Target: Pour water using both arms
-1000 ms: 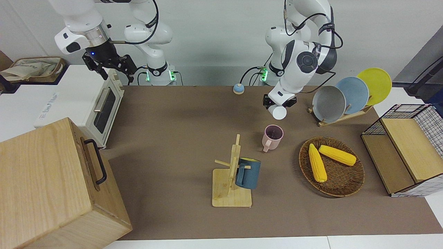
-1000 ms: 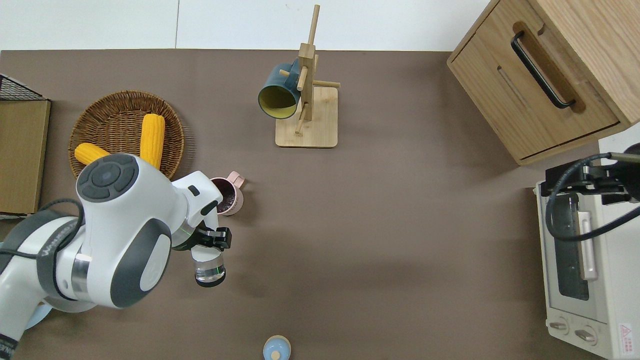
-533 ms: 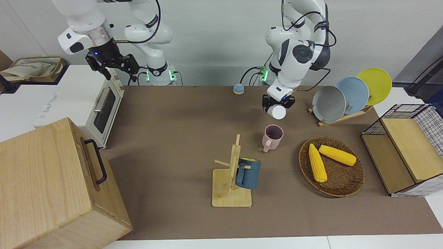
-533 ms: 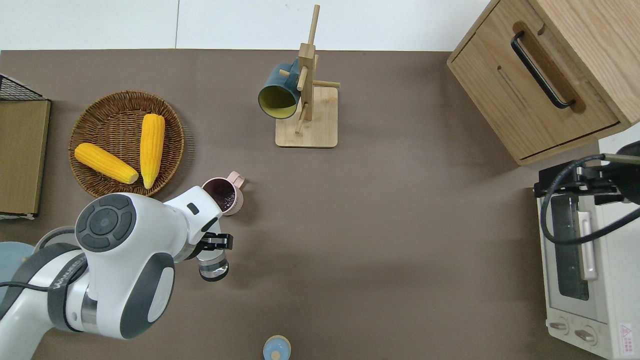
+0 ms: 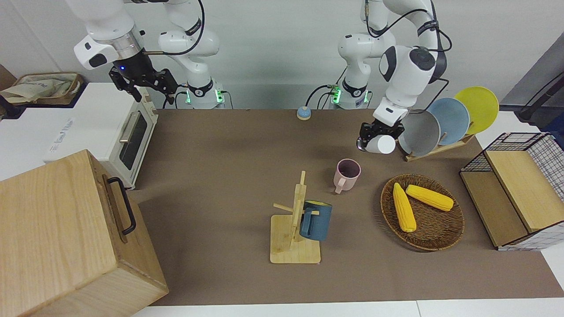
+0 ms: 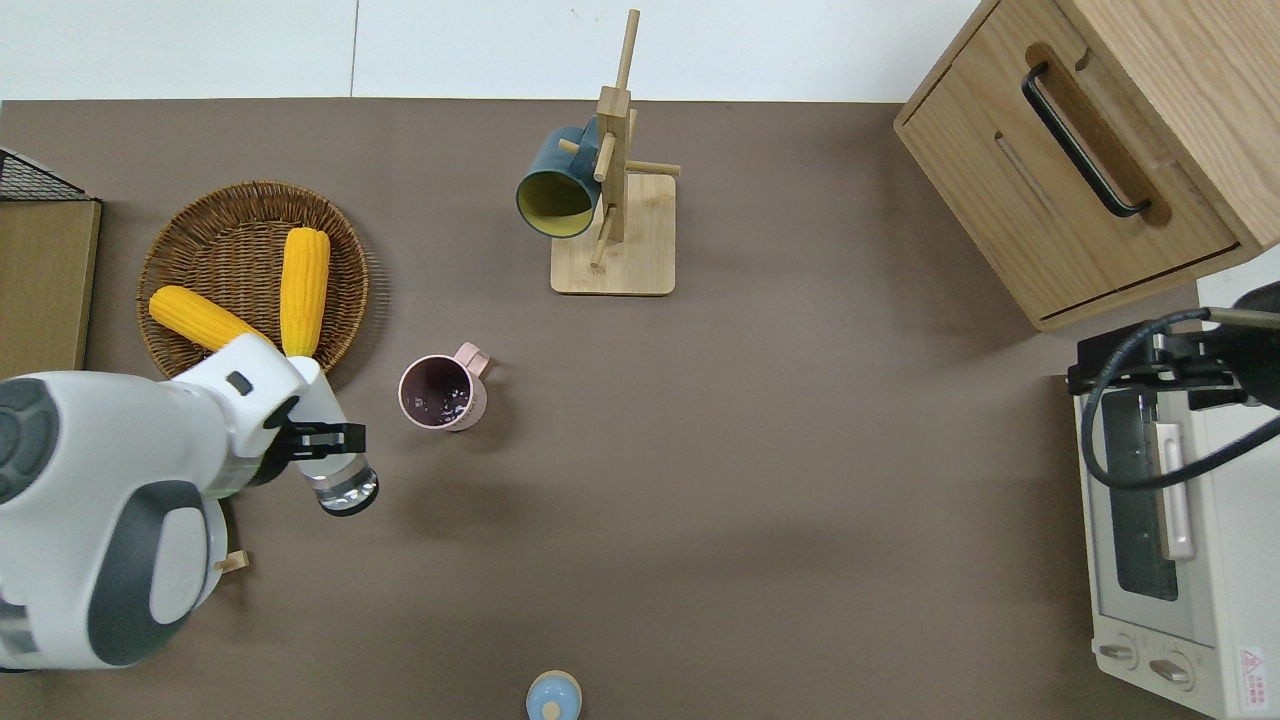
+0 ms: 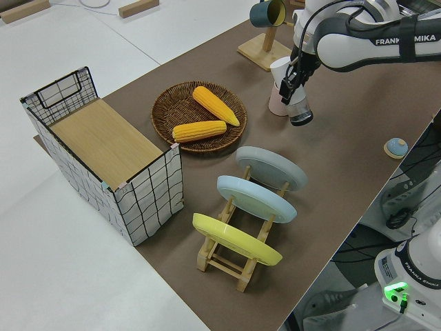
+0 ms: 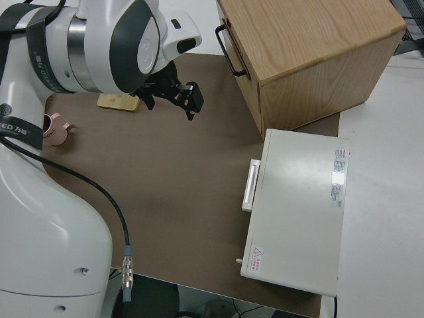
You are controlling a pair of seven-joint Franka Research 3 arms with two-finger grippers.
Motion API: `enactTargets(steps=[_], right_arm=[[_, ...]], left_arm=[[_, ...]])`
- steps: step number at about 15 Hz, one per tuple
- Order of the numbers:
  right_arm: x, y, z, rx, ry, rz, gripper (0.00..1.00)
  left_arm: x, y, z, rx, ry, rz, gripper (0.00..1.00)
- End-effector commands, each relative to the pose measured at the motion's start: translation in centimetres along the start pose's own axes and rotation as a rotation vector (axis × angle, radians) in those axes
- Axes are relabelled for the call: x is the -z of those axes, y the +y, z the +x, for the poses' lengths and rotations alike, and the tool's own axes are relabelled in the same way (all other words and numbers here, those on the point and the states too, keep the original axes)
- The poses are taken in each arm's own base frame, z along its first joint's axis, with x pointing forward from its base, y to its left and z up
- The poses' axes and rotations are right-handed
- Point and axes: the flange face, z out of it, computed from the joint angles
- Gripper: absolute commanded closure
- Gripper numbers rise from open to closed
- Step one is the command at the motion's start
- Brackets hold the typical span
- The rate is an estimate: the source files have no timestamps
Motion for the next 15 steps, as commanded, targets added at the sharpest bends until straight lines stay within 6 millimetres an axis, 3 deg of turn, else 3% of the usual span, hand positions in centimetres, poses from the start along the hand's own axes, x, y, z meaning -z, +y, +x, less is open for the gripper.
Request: enactTargets(steps=[1,4,6,10,13,15], right_arm=[[-0.2,0.1,-0.1,0.018,0.008,0.015,0.013],[-0.2,0.1,-0.1,0.018,0.008,0.015,0.013],[-0.2,0.1,-0.1,0.018,0.008,0.015,0.013],[-0.2,0.1,-0.1,0.018,0.008,0.015,0.013],[-0.2,0.1,-0.1,0.018,0.008,0.015,0.013],[-0.2,0.1,-0.1,0.018,0.008,0.015,0.013]], left_arm=[[7.6,-3.8,3.1,0.018,0.157,0.013,1.00],[12.7,-6.9,6.0,0.038,0.262,0.034,1.00],[14.5,-8.9,7.0,0.046,0.302,0.055,1.00],[18.8,-15.4,9.6,0.020,0.416,0.108,1.00],[20.0,-21.8,11.5,0.002,0.449,0.142,1.00],[19.6,-24.7,12.7,0.001,0.467,0.130,1.00]])
